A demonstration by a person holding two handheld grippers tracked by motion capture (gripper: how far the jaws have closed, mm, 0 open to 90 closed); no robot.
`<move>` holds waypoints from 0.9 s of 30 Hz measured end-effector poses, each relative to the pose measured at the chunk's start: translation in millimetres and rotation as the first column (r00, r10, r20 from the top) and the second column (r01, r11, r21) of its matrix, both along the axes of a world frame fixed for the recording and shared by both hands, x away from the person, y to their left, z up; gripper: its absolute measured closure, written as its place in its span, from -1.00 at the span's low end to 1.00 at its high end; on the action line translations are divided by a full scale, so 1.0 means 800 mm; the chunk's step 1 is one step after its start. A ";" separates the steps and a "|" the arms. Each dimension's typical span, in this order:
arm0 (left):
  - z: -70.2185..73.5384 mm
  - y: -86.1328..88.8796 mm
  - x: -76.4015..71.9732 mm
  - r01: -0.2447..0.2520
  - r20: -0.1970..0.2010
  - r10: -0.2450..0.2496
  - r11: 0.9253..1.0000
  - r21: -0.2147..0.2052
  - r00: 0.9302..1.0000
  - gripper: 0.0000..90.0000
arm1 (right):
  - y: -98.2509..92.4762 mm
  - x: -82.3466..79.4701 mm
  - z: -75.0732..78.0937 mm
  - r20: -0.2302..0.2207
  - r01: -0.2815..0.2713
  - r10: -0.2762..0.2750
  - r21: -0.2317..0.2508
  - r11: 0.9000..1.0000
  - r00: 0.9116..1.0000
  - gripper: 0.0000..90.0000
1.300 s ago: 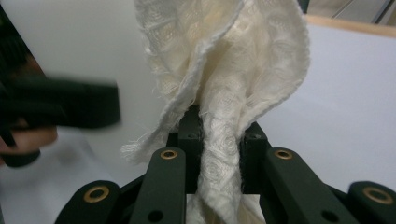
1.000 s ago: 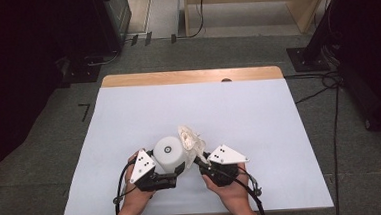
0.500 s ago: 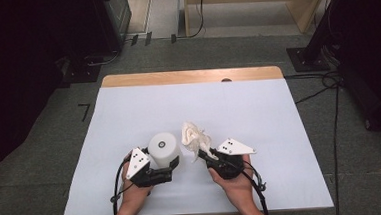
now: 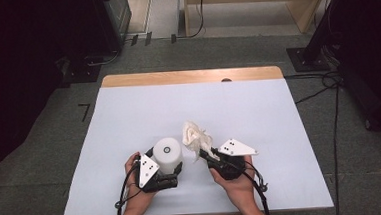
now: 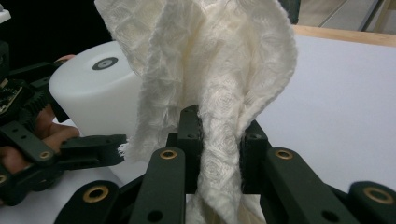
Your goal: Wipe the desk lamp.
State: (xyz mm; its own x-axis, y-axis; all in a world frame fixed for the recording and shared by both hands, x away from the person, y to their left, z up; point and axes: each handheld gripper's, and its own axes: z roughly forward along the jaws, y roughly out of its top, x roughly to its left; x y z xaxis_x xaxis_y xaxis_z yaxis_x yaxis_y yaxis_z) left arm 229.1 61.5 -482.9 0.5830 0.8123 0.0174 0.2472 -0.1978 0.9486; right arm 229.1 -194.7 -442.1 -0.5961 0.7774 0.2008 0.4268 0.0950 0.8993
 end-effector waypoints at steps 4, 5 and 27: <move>0.001 -0.015 -0.006 -0.091 -0.012 0.091 0.996 0.009 0.996 -1.00 | -0.005 0.001 0.004 -0.002 0.010 -0.009 0.020 1.000 1.000 0.68; 0.001 -0.015 -0.006 -0.091 -0.012 0.091 0.996 0.009 0.996 -1.00 | -0.005 0.001 0.004 -0.002 0.010 -0.009 0.020 1.000 1.000 0.68; 0.039 0.004 -0.006 0.145 -0.027 -0.151 0.976 -0.165 0.988 -0.81 | 0.018 -0.004 0.004 -0.044 -0.065 0.067 0.048 0.997 0.997 0.68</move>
State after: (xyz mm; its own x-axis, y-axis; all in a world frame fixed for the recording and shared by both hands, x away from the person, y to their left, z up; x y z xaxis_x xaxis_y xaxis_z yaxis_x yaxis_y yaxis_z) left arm 224.3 64.3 -451.7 0.6944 0.7072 -0.1328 0.2646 -0.0794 0.9611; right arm 225.9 -180.5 -439.2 -0.6350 0.7261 0.2637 0.4612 0.0825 0.8834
